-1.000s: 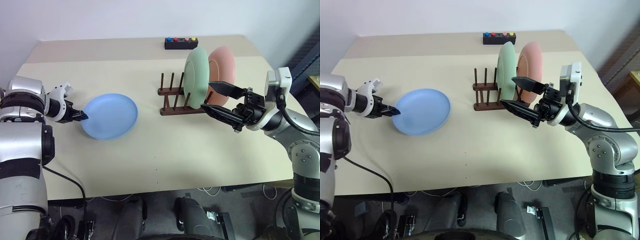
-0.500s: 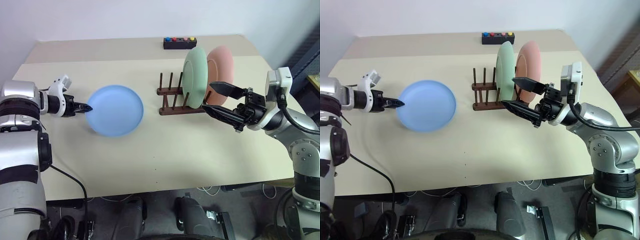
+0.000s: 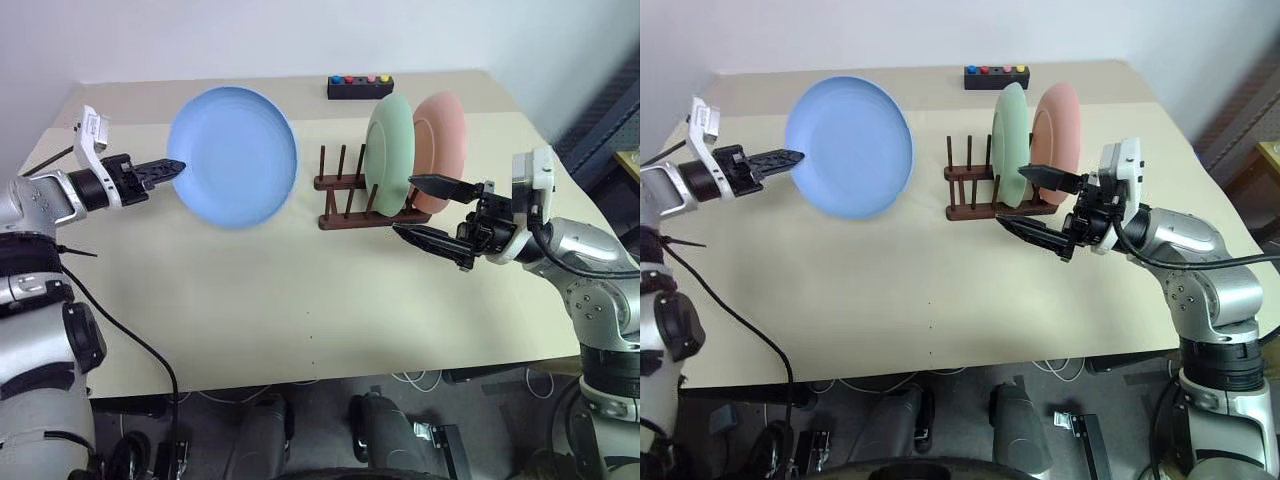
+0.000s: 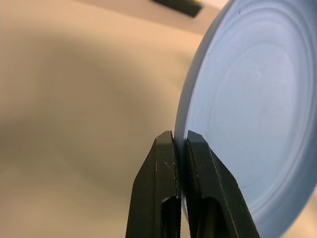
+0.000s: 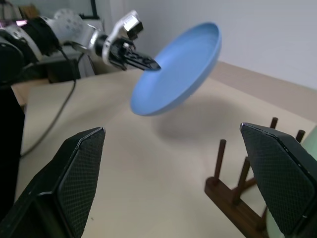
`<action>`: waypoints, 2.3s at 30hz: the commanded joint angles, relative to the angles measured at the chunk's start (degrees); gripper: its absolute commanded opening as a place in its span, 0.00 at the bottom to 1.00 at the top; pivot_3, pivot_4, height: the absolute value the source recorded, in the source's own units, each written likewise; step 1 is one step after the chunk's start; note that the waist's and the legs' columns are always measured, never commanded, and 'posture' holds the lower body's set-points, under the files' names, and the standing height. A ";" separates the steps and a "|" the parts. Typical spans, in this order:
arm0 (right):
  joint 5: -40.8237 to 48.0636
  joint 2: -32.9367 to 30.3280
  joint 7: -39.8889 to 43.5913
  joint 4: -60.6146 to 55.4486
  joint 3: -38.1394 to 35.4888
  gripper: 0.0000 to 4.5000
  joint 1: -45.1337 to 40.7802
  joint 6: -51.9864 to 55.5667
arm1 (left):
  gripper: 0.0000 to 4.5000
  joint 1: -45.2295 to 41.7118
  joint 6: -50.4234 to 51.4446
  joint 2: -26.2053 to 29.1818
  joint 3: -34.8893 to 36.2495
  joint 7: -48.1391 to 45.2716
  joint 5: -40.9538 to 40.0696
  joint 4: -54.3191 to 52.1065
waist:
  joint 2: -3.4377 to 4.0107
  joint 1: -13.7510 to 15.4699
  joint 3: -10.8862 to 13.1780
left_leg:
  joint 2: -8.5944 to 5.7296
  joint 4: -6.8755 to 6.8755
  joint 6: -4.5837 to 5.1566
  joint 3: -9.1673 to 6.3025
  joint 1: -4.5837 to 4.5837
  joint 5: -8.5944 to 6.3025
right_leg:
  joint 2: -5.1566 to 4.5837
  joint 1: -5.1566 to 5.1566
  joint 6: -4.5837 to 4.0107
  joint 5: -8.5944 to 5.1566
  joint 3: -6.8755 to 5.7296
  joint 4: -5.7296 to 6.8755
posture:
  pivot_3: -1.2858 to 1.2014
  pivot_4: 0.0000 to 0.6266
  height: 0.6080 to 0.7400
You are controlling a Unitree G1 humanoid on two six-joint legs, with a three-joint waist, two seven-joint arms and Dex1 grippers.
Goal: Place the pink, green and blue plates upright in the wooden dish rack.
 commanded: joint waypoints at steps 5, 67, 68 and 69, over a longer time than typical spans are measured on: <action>-4.52 -2.05 1.81 1.45 -1.00 1.00 -0.55 -5.30 | 0.01 5.55 -3.34 -7.15 13.31 8.63 -12.29 -17.48 | 0.00 0.06 0.00 | 0.00 0.04 0.00 0.00 -0.01 0.00 | -0.03 0.00 0.00 0.00 0.02 0.01 | 0.52 0.24 1.00; -97.46 4.19 -38.43 -1.99 19.74 1.00 -7.70 -52.65 | 0.01 24.48 -14.46 -40.80 1.92 57.07 -42.95 -54.20 | -0.06 0.08 -0.04 | -0.25 -0.13 -0.35 0.00 0.12 0.21 | 0.06 0.05 -0.08 0.01 0.14 -0.04 | 0.52 0.24 1.00; -97.35 4.13 -37.86 -1.99 20.06 1.00 -7.65 -52.36 | 0.01 24.41 -15.08 -40.36 1.15 56.94 -42.10 -54.61 | -0.06 0.08 -0.04 | -0.26 -0.13 -0.35 -0.01 0.12 0.21 | 0.06 0.06 -0.08 0.01 0.13 -0.05 | 0.52 0.24 1.00; -97.11 3.98 -37.29 -1.97 20.34 1.00 -7.59 -52.13 | 0.01 24.40 -15.57 -39.91 0.45 56.78 -41.44 -55.03 | -0.06 0.08 -0.04 | -0.28 -0.13 -0.34 -0.03 0.13 0.21 | 0.06 0.08 -0.08 0.00 0.12 -0.06 | 0.52 0.24 1.00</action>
